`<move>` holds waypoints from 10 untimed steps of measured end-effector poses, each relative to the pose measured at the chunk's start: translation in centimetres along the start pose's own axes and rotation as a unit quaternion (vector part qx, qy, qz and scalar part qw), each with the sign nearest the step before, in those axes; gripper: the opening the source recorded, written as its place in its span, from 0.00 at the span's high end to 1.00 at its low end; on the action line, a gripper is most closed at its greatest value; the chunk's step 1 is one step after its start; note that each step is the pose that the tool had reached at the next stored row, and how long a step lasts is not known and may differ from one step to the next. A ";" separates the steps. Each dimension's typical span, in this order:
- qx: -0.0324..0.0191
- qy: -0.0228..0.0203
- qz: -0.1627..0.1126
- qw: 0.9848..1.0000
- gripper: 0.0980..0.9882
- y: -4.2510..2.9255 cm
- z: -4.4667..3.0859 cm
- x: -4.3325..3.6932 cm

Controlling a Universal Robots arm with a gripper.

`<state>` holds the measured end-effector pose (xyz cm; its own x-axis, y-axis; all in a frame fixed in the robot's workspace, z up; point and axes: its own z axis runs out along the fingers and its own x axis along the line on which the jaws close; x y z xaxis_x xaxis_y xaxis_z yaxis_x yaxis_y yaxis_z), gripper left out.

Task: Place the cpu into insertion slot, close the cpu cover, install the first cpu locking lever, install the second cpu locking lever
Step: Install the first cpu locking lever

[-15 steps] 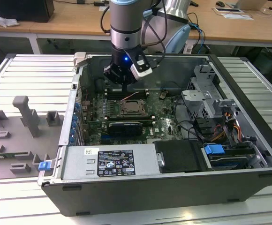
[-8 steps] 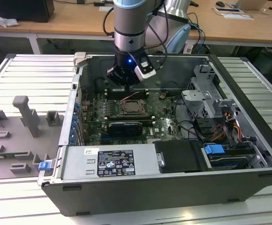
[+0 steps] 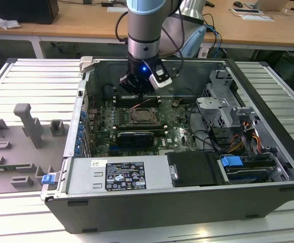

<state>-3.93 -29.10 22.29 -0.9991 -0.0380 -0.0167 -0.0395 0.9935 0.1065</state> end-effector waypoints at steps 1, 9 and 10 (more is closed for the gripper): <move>0.000 0.000 0.000 1.000 0.99 -0.01 0.04 -0.09; 0.000 0.000 0.000 1.000 0.99 -0.05 0.56 -1.20; 0.000 0.000 0.000 1.000 0.99 -0.05 0.70 -1.42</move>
<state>-2.50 -29.02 21.61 -0.9991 -0.0379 -0.0167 -0.0395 0.9935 0.1066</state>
